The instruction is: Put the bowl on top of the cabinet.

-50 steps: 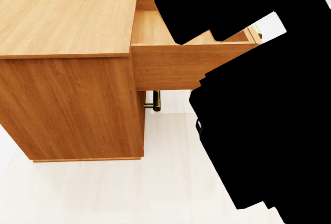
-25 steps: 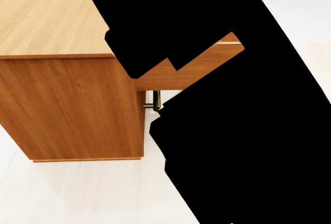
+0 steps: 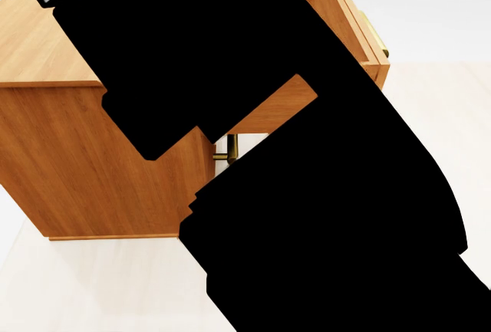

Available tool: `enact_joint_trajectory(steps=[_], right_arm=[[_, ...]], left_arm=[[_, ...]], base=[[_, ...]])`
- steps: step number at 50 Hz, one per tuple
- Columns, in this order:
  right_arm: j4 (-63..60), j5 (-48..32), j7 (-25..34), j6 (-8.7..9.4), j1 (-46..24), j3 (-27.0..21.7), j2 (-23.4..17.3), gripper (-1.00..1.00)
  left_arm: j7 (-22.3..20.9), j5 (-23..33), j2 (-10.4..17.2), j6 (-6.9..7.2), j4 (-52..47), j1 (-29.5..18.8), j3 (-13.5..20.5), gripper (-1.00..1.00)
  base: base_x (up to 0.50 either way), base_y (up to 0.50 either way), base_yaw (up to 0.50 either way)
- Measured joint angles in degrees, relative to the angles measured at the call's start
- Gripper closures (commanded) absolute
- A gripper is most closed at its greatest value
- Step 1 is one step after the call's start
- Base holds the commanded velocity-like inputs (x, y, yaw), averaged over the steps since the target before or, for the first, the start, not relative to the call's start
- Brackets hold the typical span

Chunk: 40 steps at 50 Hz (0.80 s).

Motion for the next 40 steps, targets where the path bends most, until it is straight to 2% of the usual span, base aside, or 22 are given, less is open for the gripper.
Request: enact_joint_trajectory(steps=[40], right_arm=[[-1.7, -1.3, -2.3, 0.00, 0.0, 0.9, 3.2, 0.97]], left_arm=[[0.7, -1.3, 0.8, 0.00, 0.0, 0.1, 0.0, -1.00]], base=[[0.00, 0.00, 0.00]])
